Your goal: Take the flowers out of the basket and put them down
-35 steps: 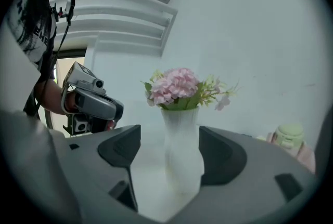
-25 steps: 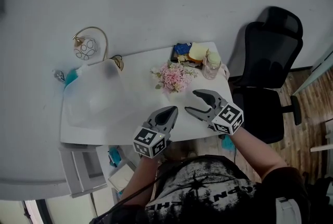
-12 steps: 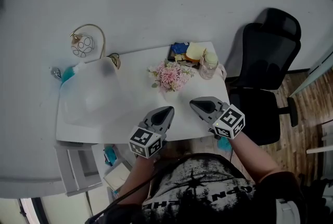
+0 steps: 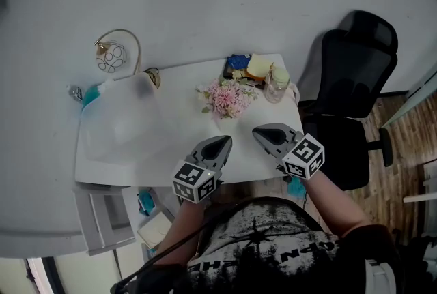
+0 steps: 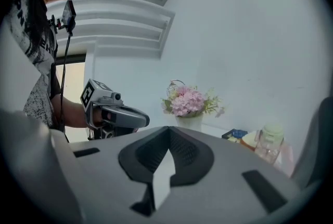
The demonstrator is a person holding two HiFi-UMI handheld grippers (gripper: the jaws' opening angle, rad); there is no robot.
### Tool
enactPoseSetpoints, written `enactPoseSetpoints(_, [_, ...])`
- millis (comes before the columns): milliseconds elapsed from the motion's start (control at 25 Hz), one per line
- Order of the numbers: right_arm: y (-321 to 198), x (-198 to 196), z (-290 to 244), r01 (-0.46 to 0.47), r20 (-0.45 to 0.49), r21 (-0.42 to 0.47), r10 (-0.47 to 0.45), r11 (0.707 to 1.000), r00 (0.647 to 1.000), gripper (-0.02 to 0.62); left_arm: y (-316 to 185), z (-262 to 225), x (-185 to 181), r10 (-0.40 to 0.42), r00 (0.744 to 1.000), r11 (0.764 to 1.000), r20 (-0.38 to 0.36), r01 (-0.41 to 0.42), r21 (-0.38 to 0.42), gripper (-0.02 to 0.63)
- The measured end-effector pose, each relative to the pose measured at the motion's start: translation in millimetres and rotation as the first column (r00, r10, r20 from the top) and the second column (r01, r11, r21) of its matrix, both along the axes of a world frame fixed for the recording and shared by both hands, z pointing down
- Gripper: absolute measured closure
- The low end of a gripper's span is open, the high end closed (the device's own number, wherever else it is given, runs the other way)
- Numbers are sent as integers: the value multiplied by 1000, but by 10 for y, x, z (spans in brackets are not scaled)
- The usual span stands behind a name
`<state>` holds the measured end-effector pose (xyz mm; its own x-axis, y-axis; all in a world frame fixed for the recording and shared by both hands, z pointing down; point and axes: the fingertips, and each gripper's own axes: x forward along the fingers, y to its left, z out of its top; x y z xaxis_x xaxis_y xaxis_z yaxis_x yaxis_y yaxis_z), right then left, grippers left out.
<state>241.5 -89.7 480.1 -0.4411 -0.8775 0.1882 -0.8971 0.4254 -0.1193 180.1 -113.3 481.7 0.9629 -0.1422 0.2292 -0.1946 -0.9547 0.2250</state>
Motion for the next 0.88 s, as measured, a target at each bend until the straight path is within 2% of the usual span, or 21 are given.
enactPoseSetpoints(240, [-13,-63,56,9,-20,-8,-10,1000,1000,578,8,39,-17,0,1000,1000,17,0,6,589])
enactPoseSetpoints(600, [-16,-76,37,24,-33,1,-24,1000,999,578,-35,65,-17,-27,1000,1000,-3,27,-12,589])
enactPoseSetpoints(880, [-10,-56,84,17,-14,-5,-17,1000,1000,578,13,87,49,-16,1000,1000,5,16,14,589])
